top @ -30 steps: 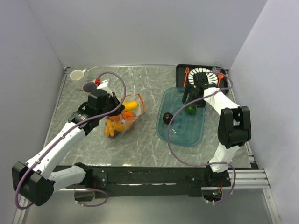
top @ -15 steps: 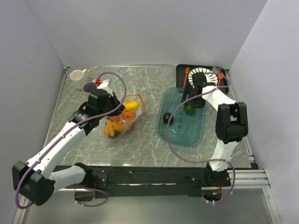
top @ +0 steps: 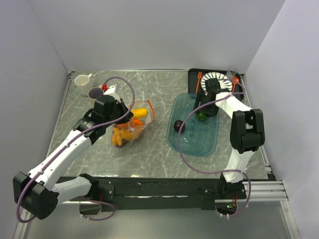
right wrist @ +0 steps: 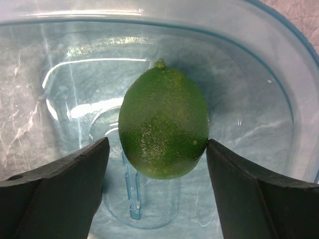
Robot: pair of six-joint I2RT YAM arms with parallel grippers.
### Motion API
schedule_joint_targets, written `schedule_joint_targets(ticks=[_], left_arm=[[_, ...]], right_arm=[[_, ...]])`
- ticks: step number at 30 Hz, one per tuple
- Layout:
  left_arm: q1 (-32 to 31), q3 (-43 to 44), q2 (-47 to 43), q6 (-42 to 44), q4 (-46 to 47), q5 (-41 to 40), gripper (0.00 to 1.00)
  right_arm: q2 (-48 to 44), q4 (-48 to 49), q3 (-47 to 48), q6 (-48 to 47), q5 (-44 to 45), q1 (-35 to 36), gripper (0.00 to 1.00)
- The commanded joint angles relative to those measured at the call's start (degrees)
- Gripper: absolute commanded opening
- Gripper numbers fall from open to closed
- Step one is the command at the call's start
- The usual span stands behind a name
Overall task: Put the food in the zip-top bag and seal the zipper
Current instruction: Pick up the fake fruit from the bin.
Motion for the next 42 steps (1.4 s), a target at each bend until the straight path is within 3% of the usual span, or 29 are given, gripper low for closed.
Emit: schedule_joint_targets(ticks=[1, 8, 12, 18, 29, 42], left_arm=[[-0.2, 2.2, -0.4, 0.9, 1.1, 0.4, 0.01], [-0.2, 2.0, -0.2, 1.0, 1.0, 0.4, 0.01], [-0.2, 1.9, -0.6, 0.9, 0.9, 0.4, 0.01], [-0.2, 1.8, -0.9, 0.8, 0.9, 0.4, 0.01], [-0.2, 1.6, -0.4, 0.6, 1.9, 0.7, 0.01], [-0.2, 1.1, -1.0, 0.5, 1.7, 1.0, 0.01]], right_arm=[[-1.4, 1.1, -0.7, 0.1, -0.2, -0.5, 0.81], [-1.6, 1.5, -1.3, 0.5, -1.8, -0.5, 0.56], [-3.3, 2.1, -2.5, 0.7, -2.6, -0.5, 0.35], [-7.6, 2.0, -2.7, 0.3, -5.6, -0.4, 0.21], [-16.5, 4.5, -4.7, 3.1, -14.9, 3.1, 0.18], [-15.8, 13.7, 2.1, 11.4, -27.4, 18.8, 0.20]])
